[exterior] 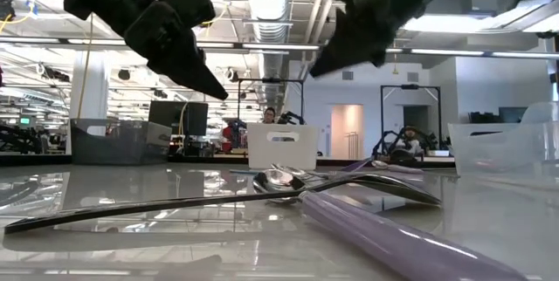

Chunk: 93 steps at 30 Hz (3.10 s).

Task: Sort silverware by color (type)
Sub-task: Put the purple spoon into the white bin

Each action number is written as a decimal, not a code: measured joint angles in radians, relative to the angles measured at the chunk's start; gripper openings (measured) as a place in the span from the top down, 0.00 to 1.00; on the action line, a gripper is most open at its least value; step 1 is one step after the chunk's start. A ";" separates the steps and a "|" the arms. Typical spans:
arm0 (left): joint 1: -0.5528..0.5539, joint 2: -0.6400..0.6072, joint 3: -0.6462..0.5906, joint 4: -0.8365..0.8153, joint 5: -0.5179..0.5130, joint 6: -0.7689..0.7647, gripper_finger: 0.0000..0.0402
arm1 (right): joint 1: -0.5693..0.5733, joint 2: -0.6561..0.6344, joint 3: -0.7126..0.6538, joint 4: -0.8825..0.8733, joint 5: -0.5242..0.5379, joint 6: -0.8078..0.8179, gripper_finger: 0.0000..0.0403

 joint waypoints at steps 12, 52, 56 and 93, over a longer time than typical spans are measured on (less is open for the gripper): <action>-0.005 -0.001 0.000 -0.085 -0.014 -0.020 0.62 | -0.107 0.028 0.001 0.009 -0.208 0.034 0.86; -0.008 -0.002 0.000 -0.049 -0.025 -0.010 0.62 | -0.028 0.192 -0.001 -0.037 -0.186 0.118 0.93; -0.008 -0.002 0.000 -0.055 -0.007 0.001 0.62 | -0.085 0.097 0.001 -0.003 -0.181 0.062 0.93; -0.056 -0.002 0.000 -0.077 -0.014 -0.046 0.62 | -0.647 0.414 0.436 0.020 -0.297 0.239 0.88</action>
